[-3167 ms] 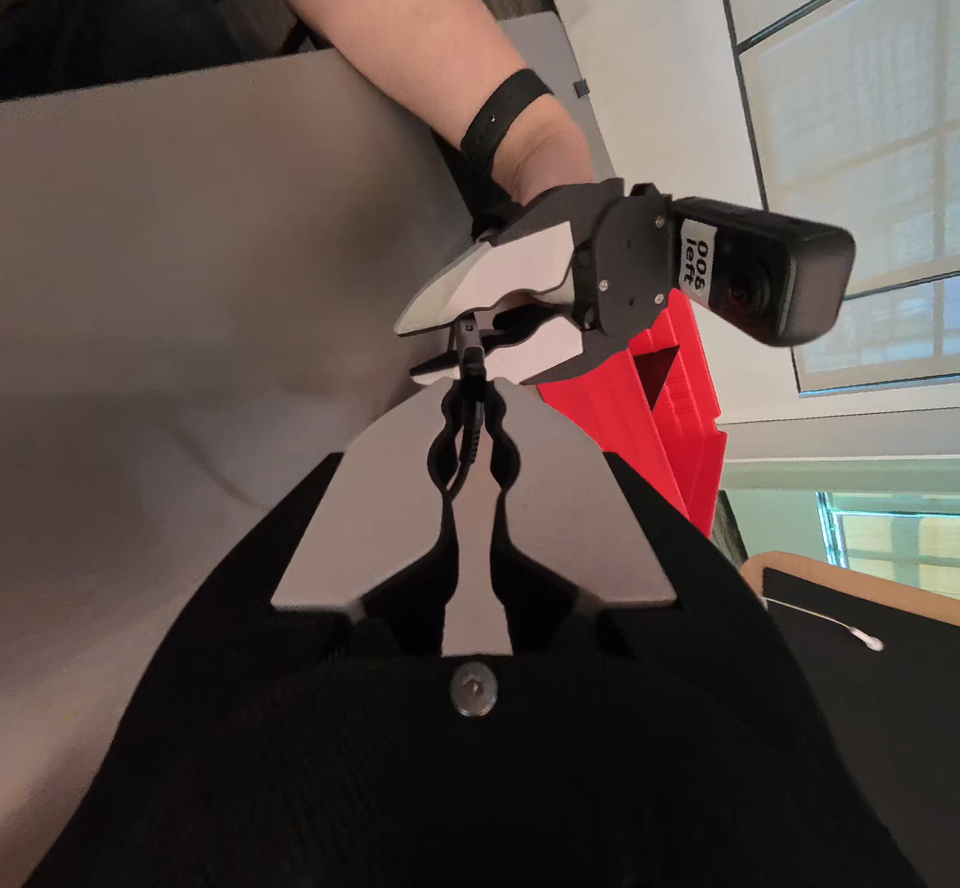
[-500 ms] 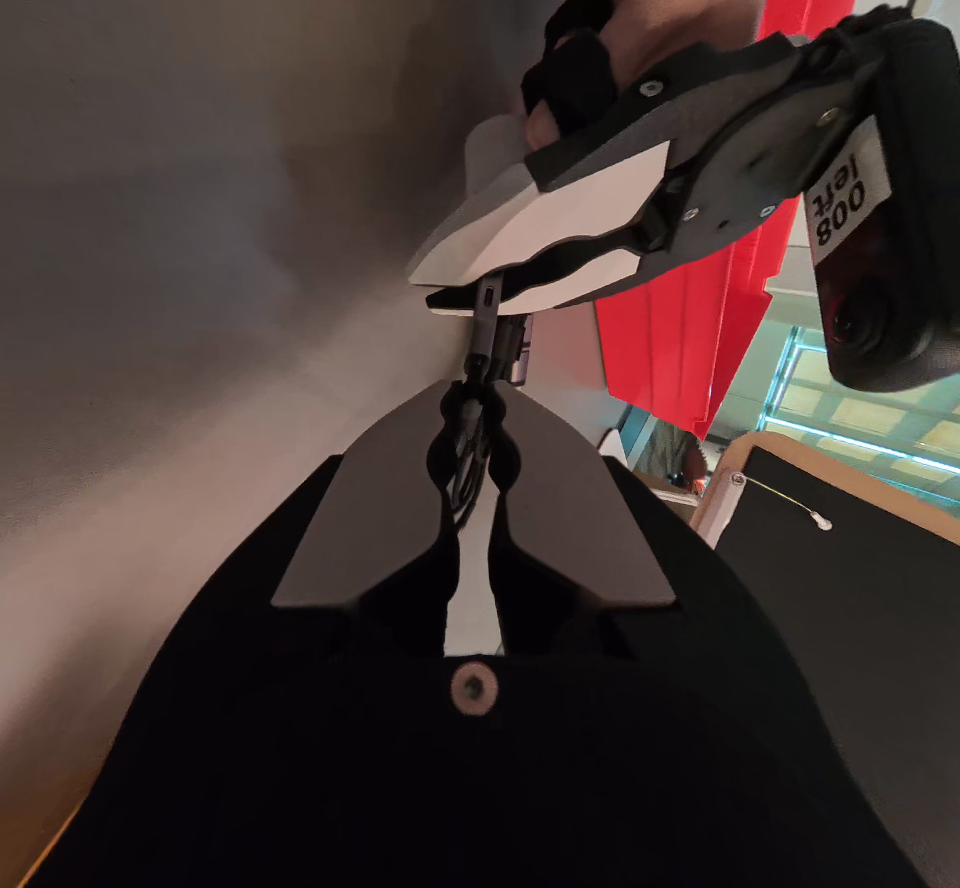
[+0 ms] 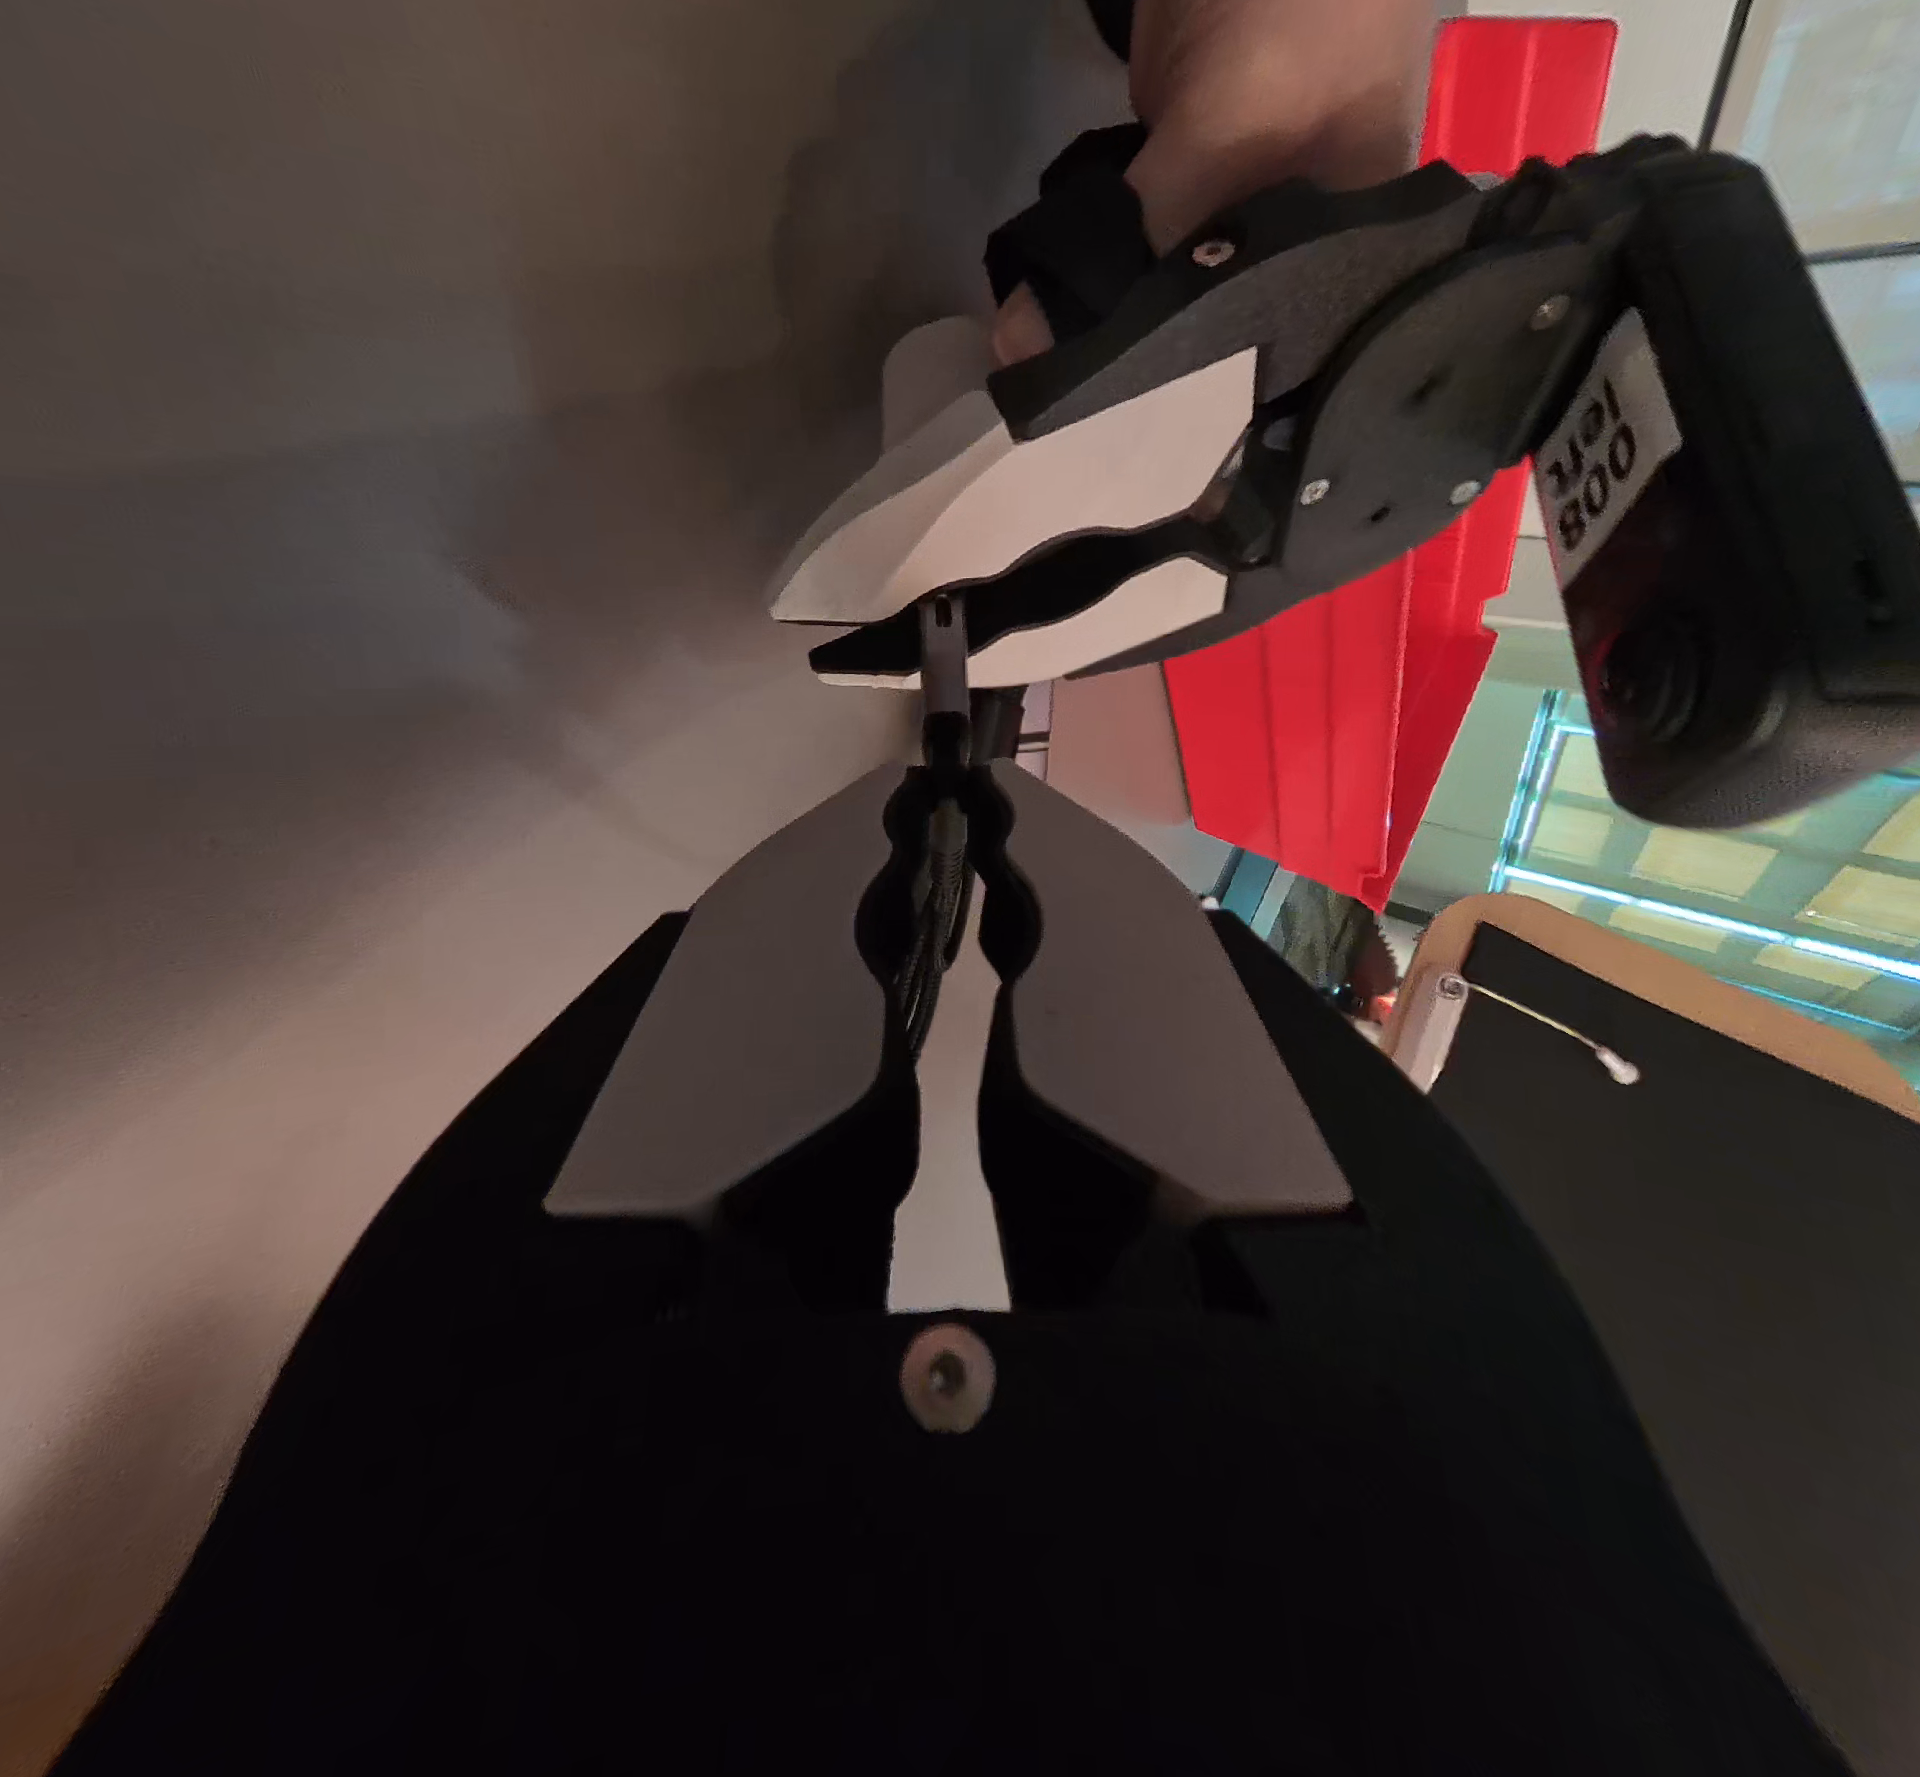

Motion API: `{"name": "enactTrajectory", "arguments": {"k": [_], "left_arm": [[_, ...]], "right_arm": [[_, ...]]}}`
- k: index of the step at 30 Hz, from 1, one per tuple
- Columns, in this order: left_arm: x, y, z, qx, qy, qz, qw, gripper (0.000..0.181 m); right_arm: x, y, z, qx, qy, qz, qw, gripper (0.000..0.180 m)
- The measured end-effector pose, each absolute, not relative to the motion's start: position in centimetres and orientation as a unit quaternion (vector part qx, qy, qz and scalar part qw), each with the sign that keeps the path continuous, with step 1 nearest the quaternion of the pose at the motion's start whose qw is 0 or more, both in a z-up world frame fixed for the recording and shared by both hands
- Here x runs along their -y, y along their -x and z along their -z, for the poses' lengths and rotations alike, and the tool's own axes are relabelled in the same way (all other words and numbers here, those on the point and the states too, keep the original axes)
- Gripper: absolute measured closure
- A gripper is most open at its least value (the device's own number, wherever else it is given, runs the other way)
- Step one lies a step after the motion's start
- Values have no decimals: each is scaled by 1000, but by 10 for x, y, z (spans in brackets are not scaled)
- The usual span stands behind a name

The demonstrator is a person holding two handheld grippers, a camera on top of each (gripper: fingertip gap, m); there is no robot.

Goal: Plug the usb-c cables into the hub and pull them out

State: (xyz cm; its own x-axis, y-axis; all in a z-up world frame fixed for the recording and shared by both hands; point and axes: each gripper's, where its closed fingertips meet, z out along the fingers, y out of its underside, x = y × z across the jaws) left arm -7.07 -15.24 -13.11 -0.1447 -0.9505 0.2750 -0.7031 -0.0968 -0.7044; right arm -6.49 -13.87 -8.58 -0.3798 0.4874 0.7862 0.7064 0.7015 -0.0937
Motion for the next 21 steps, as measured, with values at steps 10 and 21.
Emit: {"name": "enactTrajectory", "arguments": {"k": [10,21], "left_arm": [[151,63,122,-618,642,424,161,161],[161,62,107,-607,631,460,148,161]], "right_arm": [[132,59,81,799,395,83,445,164],[130,78,82,807,337,172,454,161]]}}
